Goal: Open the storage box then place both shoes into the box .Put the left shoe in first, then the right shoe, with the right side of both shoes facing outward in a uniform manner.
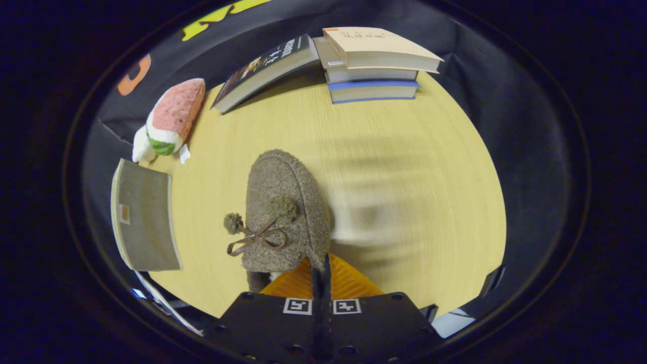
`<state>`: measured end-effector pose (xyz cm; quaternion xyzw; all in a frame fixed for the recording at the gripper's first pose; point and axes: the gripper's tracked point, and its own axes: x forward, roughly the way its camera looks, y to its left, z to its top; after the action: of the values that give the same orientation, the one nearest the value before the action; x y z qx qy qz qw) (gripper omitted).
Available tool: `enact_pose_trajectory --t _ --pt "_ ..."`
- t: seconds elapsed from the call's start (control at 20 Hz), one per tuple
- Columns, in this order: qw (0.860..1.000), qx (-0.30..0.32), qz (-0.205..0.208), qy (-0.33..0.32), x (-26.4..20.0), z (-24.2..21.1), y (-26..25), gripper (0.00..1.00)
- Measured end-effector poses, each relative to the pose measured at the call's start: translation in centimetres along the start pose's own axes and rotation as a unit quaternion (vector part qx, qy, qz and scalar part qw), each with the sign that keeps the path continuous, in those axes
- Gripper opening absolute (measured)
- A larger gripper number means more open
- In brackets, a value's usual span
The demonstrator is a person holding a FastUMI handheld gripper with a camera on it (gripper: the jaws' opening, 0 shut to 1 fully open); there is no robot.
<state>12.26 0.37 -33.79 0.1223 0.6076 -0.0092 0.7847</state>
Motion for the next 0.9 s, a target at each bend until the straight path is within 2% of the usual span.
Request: enact_pose_trajectory --t 0.15,0.4,0.6,0.9 --pt "0.999 0.043 0.030 -0.002 -3.2 -0.3 2.4 0.01" --pt "0.998 0.028 0.045 -0.030 -8.2 -0.2 8.1 0.01" --pt "0.996 0.006 0.080 -0.033 -11.5 -0.5 16.1 0.01" --pt "0.994 -0.039 0.096 -0.033 -12.3 -0.8 28.4 0.01"
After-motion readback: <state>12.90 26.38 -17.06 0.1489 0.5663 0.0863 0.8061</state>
